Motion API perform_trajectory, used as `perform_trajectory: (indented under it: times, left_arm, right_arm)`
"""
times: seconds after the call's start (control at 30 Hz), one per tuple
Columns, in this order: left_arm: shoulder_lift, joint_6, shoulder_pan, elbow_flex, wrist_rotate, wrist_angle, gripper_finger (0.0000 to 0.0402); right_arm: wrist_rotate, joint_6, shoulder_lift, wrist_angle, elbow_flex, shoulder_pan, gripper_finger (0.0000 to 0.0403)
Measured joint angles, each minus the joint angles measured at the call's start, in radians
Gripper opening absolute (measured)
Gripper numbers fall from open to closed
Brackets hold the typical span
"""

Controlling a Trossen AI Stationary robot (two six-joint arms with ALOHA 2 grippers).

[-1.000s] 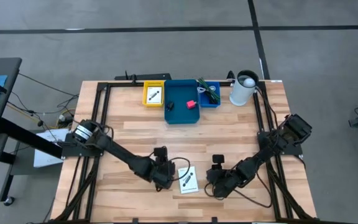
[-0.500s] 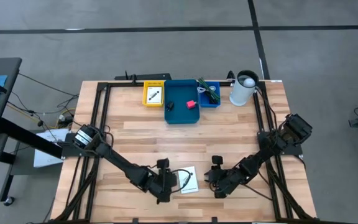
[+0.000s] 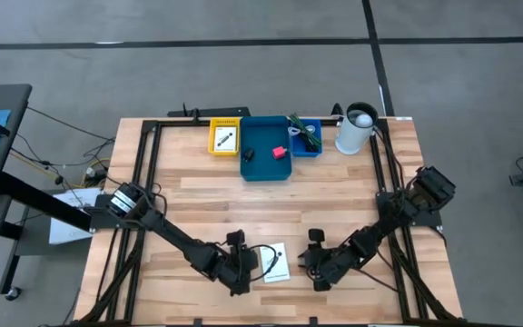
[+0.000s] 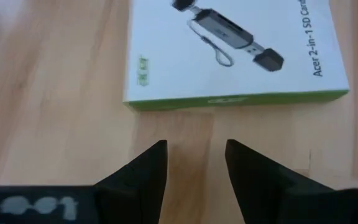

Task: Pick and place items into bin
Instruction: Put the card reader box into the yellow basket

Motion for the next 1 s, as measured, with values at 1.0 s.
perform_trajectory:
  times: [1.0]
  left_arm:
    - [0.063,-0.007,0.037,0.001,0.018,0.115,0.0155]
  right_arm:
    - [-0.097,-0.014,0.0,0.112,0.002,-0.104,0.0118]
